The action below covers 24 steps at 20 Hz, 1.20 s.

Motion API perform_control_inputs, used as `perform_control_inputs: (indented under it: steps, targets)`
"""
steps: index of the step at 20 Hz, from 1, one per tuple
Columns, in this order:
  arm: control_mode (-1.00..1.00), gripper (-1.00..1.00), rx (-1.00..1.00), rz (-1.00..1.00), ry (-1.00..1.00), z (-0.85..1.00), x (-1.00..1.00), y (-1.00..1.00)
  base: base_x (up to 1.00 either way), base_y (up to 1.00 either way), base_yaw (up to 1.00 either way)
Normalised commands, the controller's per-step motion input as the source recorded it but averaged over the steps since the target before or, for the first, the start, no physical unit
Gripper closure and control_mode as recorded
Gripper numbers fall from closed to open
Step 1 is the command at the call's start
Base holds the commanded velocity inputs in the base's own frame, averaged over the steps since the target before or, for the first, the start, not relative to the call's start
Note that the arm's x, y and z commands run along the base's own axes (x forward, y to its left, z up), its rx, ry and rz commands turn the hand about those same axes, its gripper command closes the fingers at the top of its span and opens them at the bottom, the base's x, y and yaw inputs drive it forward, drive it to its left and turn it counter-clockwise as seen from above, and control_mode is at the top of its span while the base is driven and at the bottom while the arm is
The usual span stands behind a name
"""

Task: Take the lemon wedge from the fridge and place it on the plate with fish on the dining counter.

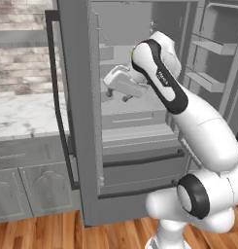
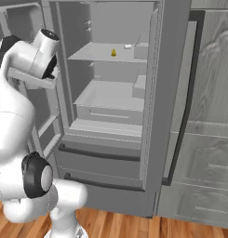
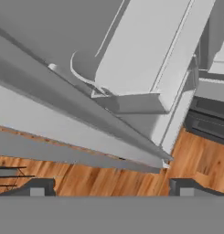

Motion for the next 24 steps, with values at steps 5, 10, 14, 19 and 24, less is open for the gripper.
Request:
perform_control_inputs:
  steps: [5, 10, 14, 19, 24]
  targets:
    - [-1.00, -1.00, -0.19, 0.00, -0.25, 0.04, -1.00, -1.00, 0.00, 0.00, 0.00]
    - [-1.00, -1.00, -0.30, 0.00, -0.14, -0.18, -1.00, -1.00, 0.00, 0.00, 0.00]
    - [-1.00, -1.00, -0.05, -0.02, -0.02, 0.00, -0.52, -0.41, 0.00, 0.00, 0.00]
    - [-1.00, -1.00, -0.05, -0.24, -0.05, -0.11, -0.39, -0.50, 0.00, 0.00, 0.00]
    - [-1.00, -1.00, -0.01, -0.25, -0.01, -0.02, -0.28, -0.41, 0.00, 0.00, 0.00]
